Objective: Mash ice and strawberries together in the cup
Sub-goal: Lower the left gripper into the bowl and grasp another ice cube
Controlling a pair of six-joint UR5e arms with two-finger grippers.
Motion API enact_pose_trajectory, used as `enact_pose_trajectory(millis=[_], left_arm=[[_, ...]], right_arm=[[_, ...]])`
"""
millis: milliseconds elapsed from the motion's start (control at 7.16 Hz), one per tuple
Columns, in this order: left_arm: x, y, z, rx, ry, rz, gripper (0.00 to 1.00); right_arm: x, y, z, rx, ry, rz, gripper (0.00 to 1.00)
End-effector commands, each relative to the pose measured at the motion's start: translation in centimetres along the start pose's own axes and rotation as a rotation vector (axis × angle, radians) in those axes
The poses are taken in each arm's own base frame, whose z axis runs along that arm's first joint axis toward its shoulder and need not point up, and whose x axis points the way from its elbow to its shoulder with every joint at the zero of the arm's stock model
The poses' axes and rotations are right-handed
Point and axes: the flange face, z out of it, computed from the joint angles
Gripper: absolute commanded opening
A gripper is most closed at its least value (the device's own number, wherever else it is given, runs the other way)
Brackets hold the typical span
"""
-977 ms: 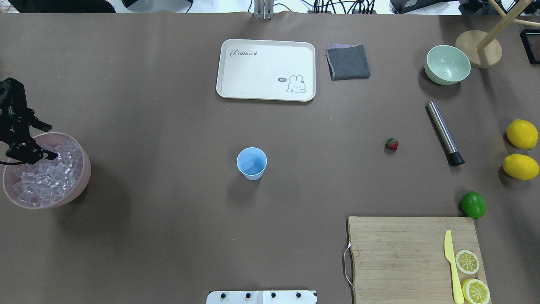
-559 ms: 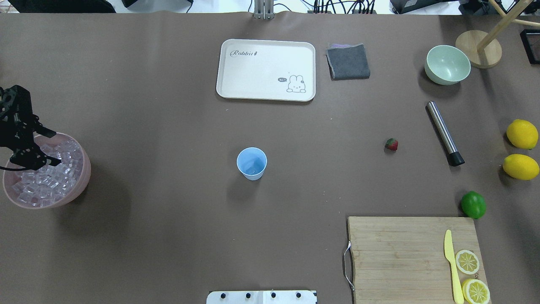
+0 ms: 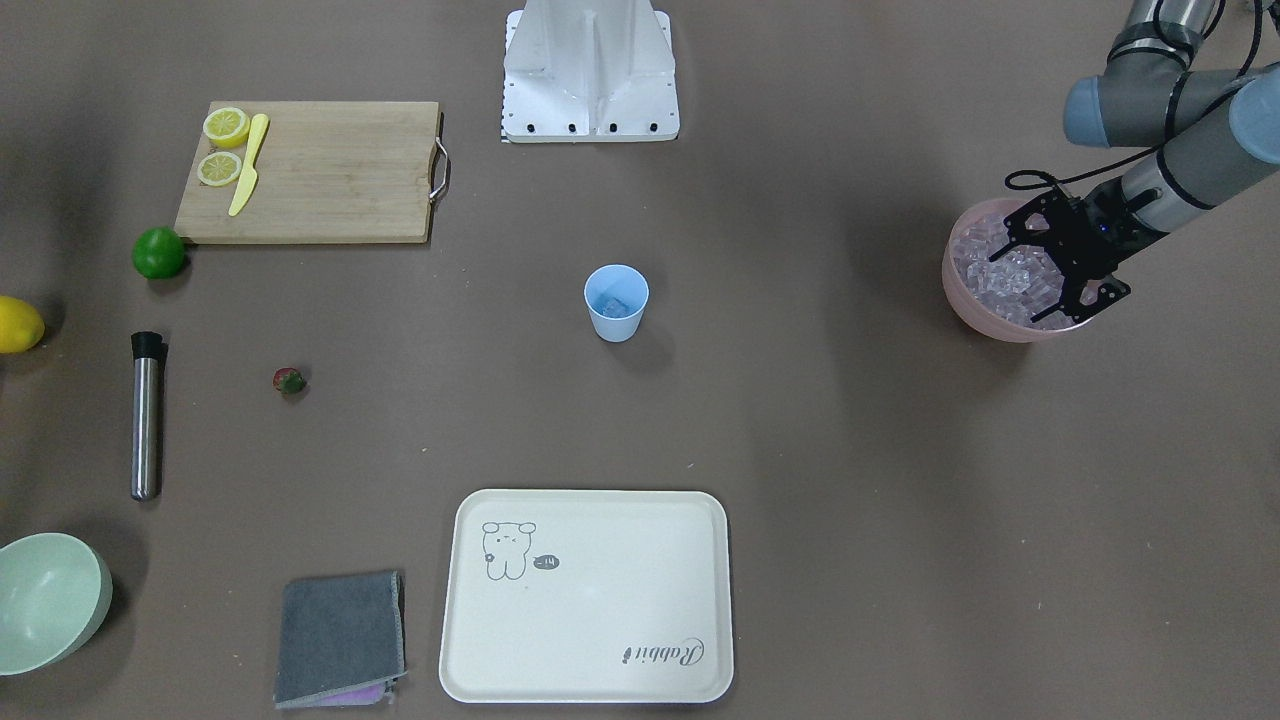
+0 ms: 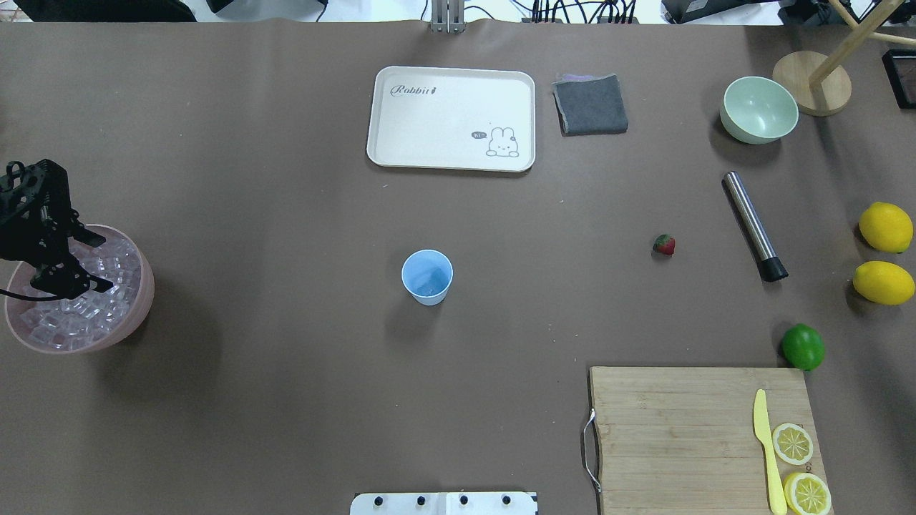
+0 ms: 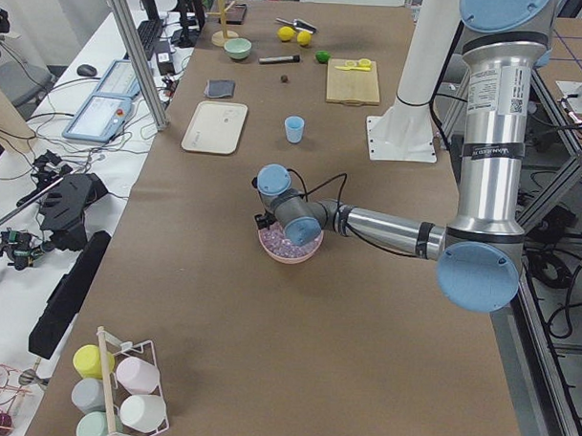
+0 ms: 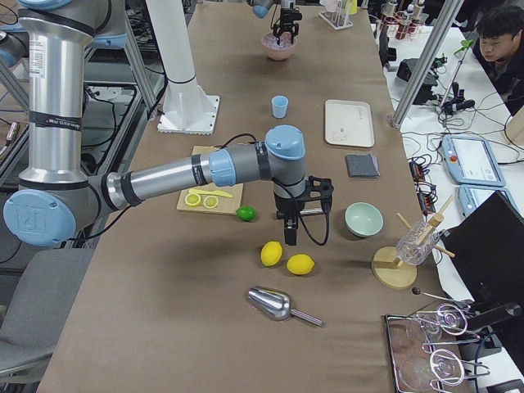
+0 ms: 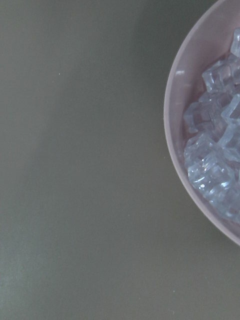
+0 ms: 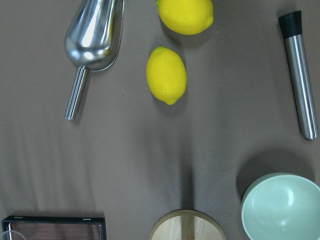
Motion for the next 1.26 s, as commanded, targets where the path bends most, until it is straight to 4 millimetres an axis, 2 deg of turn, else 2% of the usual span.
enact_pose_trajectory(millis=[0, 279, 419, 559, 838, 977, 1117], left_arm=[[0.2, 0.1, 0.6, -0.01, -0.007, 0.003, 0.89], [0.2, 0.0, 0.5, -0.009, -0.009, 0.0, 0.86], [0.4, 0.5, 0.5, -0.014, -0.007, -0.004, 0.73], [0.5, 0.5, 0.3, -0.011, -0.007, -0.002, 0.64], [0.6, 1.2, 0.3, -0.018, -0.006, -0.009, 0.16], [0.6, 1.3, 0.3, -0.019, -0.006, -0.009, 0.0], [0.5, 1.4, 0.2, -0.016, -0.007, -0.007, 0.0]], right_arm=[[0.1, 0.1, 0.0, -0.001, 0.001, 0.002, 1.0], [0.0, 0.1, 0.0, -0.001, 0.0, 0.002, 1.0], [0.0, 0.1, 0.0, 0.0, -0.001, 0.001, 1.0], [0.0, 0.0, 0.0, 0.001, -0.001, 0.0, 1.0], [-0.1, -0.1, -0.1, 0.002, -0.001, 0.0, 1.0], [-0.1, -0.1, -0.1, 0.002, -0.001, 0.0, 1.0], [-0.1, 0.0, -0.1, 0.003, -0.003, -0.001, 1.0]])
